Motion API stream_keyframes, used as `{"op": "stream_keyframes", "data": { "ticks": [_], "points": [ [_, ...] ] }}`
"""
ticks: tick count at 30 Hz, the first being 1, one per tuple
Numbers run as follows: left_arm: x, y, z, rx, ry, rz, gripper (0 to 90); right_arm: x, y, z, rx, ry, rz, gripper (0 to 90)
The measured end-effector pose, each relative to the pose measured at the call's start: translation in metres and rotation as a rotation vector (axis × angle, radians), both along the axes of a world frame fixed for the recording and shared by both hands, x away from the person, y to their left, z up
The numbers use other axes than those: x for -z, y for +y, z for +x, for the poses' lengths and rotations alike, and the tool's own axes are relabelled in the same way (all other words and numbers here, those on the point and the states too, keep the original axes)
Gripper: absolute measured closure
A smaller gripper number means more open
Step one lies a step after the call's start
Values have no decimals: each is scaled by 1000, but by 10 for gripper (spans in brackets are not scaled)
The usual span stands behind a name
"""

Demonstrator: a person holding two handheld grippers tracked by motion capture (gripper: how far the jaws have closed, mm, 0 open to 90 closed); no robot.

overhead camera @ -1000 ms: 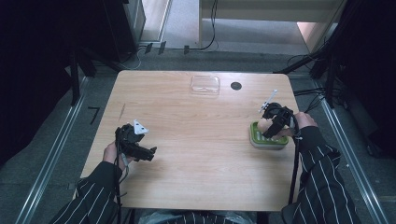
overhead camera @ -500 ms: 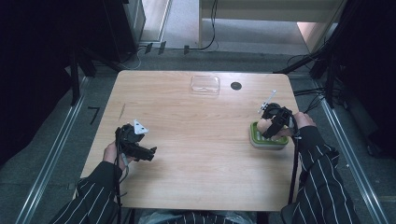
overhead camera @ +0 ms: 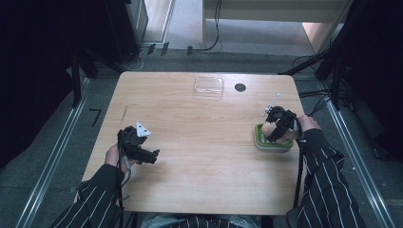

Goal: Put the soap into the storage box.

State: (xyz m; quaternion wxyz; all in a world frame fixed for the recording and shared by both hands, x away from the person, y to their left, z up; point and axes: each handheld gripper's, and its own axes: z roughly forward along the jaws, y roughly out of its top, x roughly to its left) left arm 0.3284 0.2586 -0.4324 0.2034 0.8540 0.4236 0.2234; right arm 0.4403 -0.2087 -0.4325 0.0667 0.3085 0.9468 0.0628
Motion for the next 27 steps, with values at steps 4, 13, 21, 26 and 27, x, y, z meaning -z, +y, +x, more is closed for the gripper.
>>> {"op": "stream_keyframes", "data": {
  "ticks": [4,13,21,26,27],
  "points": [
    [0,0,0,1,1,1,0,3,1,0,-4,-4,-3,335],
    [0,0,0,3,0,2,0,7,4,1,-21,-6,-11,335],
    [0,0,0,1,-2,1,0,9,3,1,-16,-11,-9,334],
    [0,0,0,2,0,3,0,10,1,1,-37,-17,-14,334],
    [0,0,0,1,-1,4,0,11,1,1,-31,-13,-5,334]
  ]
}}
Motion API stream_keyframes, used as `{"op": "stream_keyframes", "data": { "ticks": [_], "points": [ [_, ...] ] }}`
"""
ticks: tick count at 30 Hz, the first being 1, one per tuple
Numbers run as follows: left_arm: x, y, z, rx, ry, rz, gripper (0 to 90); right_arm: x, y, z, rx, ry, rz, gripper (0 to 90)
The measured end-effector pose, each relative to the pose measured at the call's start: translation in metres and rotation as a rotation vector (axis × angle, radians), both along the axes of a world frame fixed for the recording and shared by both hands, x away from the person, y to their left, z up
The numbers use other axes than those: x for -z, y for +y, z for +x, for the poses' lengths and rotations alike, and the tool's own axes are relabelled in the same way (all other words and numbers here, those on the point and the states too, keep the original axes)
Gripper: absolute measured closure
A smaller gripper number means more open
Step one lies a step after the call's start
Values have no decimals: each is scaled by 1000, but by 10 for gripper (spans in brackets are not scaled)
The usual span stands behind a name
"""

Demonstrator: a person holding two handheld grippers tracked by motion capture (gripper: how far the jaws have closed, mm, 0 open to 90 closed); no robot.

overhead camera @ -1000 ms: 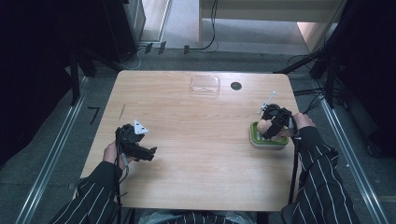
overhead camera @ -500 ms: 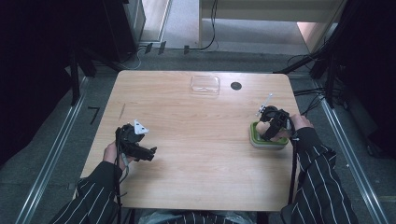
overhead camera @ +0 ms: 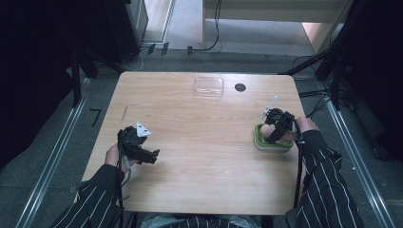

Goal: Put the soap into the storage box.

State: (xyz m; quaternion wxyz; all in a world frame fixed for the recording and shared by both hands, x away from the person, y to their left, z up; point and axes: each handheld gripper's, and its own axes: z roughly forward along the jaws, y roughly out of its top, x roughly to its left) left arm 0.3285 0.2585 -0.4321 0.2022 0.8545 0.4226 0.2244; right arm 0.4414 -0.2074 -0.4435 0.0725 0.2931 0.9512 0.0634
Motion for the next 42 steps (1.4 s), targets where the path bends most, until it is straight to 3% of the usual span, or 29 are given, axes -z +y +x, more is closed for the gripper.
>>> {"op": "stream_keyframes", "data": {
  "ticks": [13,28,42],
  "points": [
    [0,0,1,0,2,3,0,6,-2,2,-5,11,-1,333],
    [1,-2,1,5,5,4,0,6,-3,1,-57,20,8,332],
    [-2,2,-5,-8,-11,-1,0,4,-4,0,-24,12,-8,287]
  ]
}}
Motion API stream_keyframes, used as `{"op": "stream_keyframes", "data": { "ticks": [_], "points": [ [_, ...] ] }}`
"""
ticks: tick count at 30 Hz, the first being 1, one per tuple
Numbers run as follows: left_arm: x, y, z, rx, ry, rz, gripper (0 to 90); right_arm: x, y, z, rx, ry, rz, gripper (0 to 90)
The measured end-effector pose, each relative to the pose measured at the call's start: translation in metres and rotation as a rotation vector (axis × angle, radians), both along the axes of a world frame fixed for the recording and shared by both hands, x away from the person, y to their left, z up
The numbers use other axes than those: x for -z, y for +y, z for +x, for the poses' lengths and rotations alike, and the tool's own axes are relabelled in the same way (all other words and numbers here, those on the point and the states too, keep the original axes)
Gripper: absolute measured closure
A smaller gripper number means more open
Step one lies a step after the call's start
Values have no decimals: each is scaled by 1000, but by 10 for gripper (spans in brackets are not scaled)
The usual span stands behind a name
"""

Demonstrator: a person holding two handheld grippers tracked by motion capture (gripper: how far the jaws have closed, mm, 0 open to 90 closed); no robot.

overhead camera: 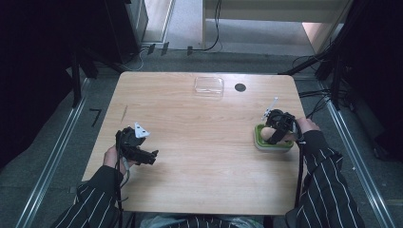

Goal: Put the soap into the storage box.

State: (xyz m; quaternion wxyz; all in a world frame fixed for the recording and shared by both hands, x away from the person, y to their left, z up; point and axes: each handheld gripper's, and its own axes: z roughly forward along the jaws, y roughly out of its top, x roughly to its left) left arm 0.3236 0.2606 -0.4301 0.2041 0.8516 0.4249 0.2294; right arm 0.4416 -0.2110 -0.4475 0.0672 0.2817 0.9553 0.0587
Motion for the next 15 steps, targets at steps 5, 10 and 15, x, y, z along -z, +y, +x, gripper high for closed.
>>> {"op": "stream_keyframes", "data": {
  "ticks": [5,10,15],
  "points": [
    [0,-5,0,13,3,6,0,-2,-1,-2,3,-11,-2,257],
    [0,-1,0,4,5,7,0,-11,-4,-3,37,-14,6,226],
    [0,0,0,4,3,1,0,-19,-6,-5,62,-37,28,220]
  ]
}}
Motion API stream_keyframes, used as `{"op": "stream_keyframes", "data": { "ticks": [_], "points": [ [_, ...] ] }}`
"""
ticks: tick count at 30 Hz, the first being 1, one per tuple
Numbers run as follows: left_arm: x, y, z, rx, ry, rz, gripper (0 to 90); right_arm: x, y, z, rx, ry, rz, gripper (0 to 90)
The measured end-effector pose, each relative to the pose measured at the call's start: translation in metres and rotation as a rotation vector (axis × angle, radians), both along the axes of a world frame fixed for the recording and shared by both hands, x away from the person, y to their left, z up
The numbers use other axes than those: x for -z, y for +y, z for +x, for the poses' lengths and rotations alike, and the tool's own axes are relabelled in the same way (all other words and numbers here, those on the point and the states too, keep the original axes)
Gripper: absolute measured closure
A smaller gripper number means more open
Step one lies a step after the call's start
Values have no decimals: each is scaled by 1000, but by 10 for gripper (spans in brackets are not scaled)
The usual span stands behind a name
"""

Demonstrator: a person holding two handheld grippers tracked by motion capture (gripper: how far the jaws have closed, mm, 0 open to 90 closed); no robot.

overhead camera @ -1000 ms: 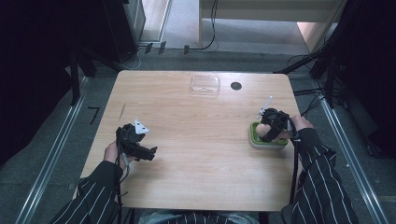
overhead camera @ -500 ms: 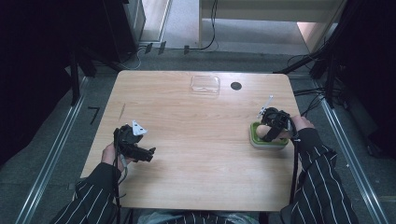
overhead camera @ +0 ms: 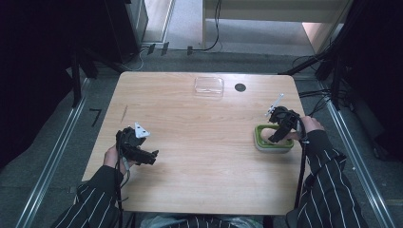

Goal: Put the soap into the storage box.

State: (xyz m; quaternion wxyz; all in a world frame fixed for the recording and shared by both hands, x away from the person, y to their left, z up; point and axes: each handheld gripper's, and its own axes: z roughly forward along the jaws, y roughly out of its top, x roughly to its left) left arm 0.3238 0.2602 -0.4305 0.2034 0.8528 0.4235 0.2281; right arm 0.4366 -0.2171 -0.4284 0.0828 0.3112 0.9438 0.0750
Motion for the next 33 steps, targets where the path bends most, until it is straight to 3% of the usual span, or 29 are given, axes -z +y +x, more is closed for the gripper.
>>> {"op": "stream_keyframes", "data": {
  "ticks": [9,17,21,33],
  "points": [
    [0,-1,0,4,0,2,0,-11,7,-3,82,-23,69,153],
    [-1,-2,0,6,-3,-1,0,-19,18,-14,121,-52,128,78],
    [0,-1,1,1,0,-3,0,-23,29,-23,118,-68,119,23],
    [-1,-3,0,3,-6,-3,0,-28,65,-60,77,-96,152,16]
  ]
}}
